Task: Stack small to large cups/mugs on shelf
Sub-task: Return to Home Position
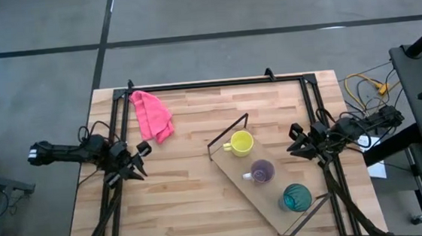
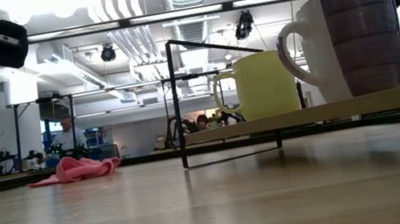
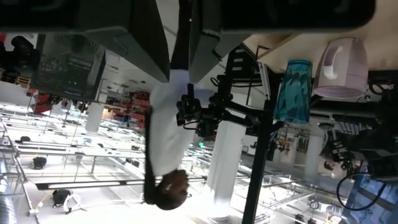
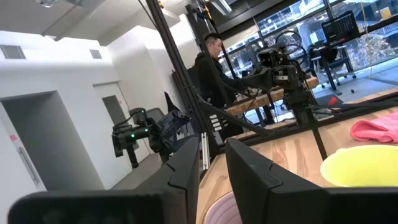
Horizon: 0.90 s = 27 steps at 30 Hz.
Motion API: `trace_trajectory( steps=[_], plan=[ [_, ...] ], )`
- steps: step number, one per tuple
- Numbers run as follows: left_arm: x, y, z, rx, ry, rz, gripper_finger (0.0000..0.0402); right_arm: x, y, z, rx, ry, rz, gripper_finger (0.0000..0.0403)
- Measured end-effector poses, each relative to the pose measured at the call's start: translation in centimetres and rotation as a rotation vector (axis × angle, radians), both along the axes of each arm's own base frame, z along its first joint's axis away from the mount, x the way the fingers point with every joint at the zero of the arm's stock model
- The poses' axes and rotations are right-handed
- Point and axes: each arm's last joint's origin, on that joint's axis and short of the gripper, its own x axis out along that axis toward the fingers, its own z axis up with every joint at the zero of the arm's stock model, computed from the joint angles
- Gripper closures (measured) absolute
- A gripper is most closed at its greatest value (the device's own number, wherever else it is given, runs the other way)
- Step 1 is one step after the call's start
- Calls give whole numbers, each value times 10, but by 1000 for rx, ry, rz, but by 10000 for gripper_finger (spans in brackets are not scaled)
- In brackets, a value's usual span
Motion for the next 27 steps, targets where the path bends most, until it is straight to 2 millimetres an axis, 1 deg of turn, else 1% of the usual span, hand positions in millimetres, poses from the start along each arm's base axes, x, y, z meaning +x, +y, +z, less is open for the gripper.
trace_trajectory(
  steps=[4, 12, 20, 27],
  plan=[
    [0, 0, 0, 0, 0, 0, 354, 0, 0, 0, 0, 0, 0, 330],
    [0, 0, 0, 0, 0, 0, 354, 0, 0, 0, 0, 0, 0, 323],
    [0, 0, 0, 0, 0, 0, 354, 0, 0, 0, 0, 0, 0, 330],
    [0, 0, 0, 0, 0, 0, 354, 0, 0, 0, 0, 0, 0, 323]
  ],
)
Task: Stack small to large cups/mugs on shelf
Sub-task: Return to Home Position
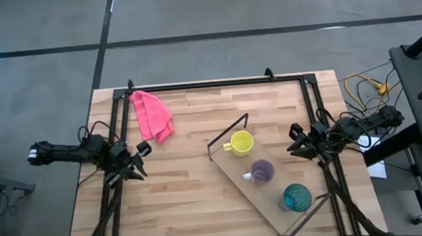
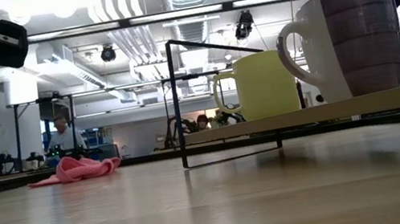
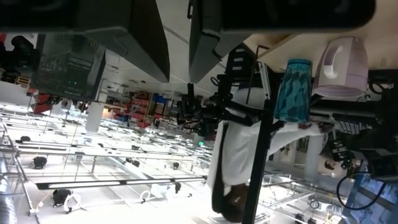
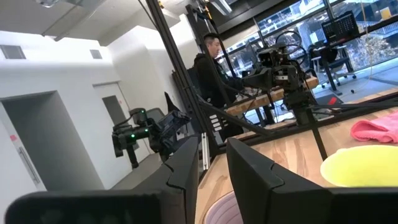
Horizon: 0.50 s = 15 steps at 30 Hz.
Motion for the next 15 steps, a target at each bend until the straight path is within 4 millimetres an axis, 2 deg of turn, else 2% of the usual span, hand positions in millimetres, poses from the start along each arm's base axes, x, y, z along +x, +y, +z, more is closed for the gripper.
trace_trajectory(
  steps=[15],
  plan=[
    [0, 0, 0, 0, 0, 1, 354, 0, 0, 0, 0, 0, 0, 330]
  ],
)
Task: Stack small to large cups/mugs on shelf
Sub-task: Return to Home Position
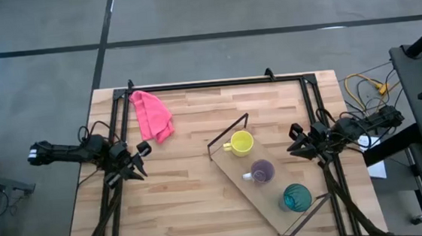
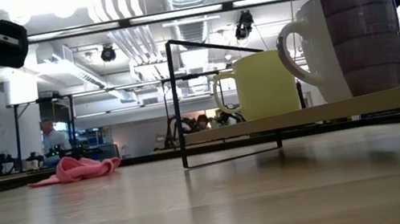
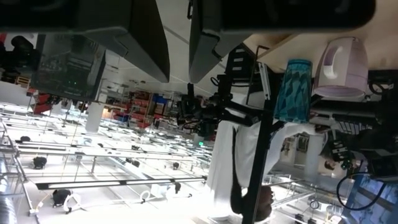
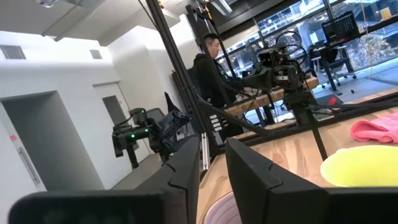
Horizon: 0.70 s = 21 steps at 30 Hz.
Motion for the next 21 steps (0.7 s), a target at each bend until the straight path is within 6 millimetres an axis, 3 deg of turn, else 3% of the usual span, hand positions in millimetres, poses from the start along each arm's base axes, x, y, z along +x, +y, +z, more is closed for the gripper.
trace_trajectory(
  steps=[21],
  plan=[
    [0, 0, 0, 0, 0, 0, 354, 0, 0, 0, 0, 0, 0, 326]
  ],
)
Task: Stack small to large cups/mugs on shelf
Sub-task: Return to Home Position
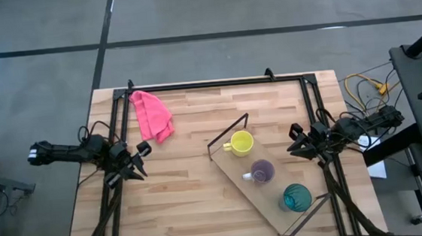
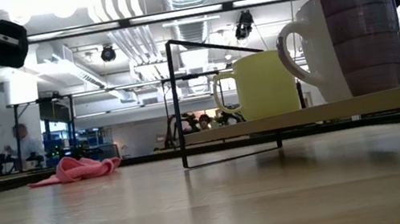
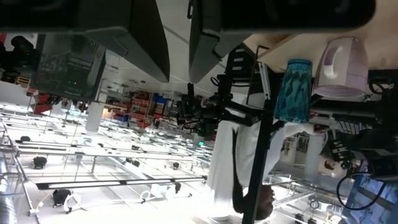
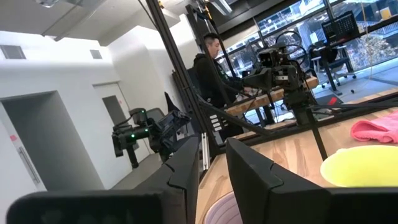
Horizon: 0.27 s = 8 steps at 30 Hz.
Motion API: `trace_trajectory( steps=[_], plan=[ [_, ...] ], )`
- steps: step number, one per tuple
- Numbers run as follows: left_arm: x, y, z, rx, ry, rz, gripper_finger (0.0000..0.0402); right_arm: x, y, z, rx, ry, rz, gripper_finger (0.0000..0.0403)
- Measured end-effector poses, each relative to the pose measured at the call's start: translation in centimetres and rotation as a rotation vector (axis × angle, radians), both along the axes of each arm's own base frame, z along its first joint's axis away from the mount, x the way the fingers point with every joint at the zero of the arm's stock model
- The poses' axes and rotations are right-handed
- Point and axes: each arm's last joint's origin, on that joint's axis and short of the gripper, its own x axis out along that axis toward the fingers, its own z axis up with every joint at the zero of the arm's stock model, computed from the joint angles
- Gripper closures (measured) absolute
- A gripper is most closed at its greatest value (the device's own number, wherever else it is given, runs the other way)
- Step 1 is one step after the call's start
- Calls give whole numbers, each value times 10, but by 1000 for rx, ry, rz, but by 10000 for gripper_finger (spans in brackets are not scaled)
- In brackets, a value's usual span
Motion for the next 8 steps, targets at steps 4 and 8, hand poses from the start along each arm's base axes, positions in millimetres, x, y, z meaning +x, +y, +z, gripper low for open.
trace_trajectory(
  steps=[4, 8],
  plan=[
    [0, 0, 0, 0, 0, 0, 354, 0, 0, 0, 0, 0, 0, 323],
    [0, 0, 0, 0, 0, 0, 354, 0, 0, 0, 0, 0, 0, 326]
  ],
)
